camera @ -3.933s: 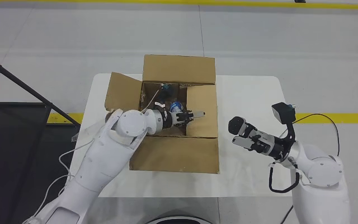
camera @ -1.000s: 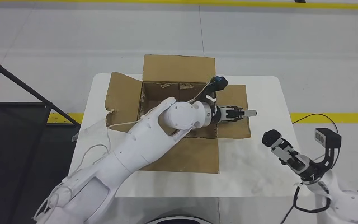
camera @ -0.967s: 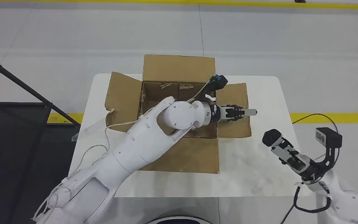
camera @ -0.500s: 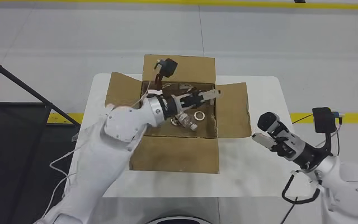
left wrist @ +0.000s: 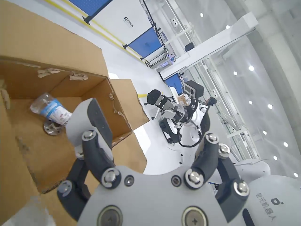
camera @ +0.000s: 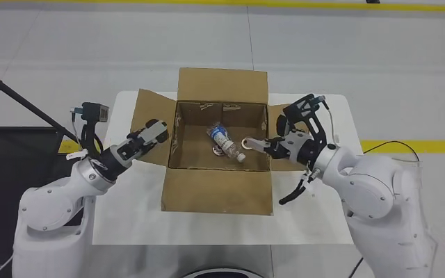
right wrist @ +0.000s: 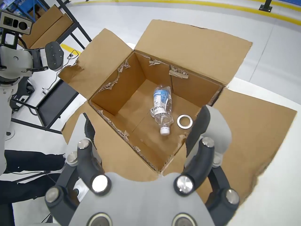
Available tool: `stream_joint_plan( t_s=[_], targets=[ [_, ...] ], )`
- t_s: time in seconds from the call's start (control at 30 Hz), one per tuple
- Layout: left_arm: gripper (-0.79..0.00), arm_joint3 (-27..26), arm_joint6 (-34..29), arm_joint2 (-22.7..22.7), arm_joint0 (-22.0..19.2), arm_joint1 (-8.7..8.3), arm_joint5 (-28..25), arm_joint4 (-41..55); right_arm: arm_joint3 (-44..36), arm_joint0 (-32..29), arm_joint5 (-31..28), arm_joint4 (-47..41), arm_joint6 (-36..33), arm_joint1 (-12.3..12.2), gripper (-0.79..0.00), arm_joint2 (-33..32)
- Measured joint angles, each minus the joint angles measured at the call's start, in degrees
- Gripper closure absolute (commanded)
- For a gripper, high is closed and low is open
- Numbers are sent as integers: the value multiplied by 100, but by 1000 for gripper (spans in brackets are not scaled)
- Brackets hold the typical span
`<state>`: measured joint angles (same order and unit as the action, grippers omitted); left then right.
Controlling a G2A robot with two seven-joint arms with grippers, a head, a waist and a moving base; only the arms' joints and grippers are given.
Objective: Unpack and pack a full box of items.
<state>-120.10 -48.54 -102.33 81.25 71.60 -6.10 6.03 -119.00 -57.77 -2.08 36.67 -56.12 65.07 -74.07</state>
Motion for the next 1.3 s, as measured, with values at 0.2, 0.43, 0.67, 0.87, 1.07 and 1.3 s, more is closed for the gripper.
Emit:
stream_joint_plan(
  t_s=[0.2,0.43,0.67,0.87,1.07,1.3],
  targets=[
    [-785,7,-7,-23,30,-2,-23,21,-10,-22,-22,-11,-3,-2,-785,-82],
    [-785,6,-7,-23,30,-2,-23,21,-10,-21,-21,-11,-3,-2,-785,-82],
    [-785,147,61,-226,-28,-29,40,615,274,407,-189,388,-224,56,-785,623],
    [-785,177,315,-731,155,-73,47,885,1443,1833,189,554,-564,364,-785,2012],
    [-785,335,711,-1015,350,-90,12,1042,3094,3065,259,-12,-547,809,-785,3088],
    [-785,506,937,-1126,474,-101,-67,1312,4959,3915,364,-712,-483,1395,-785,3999]
  ],
)
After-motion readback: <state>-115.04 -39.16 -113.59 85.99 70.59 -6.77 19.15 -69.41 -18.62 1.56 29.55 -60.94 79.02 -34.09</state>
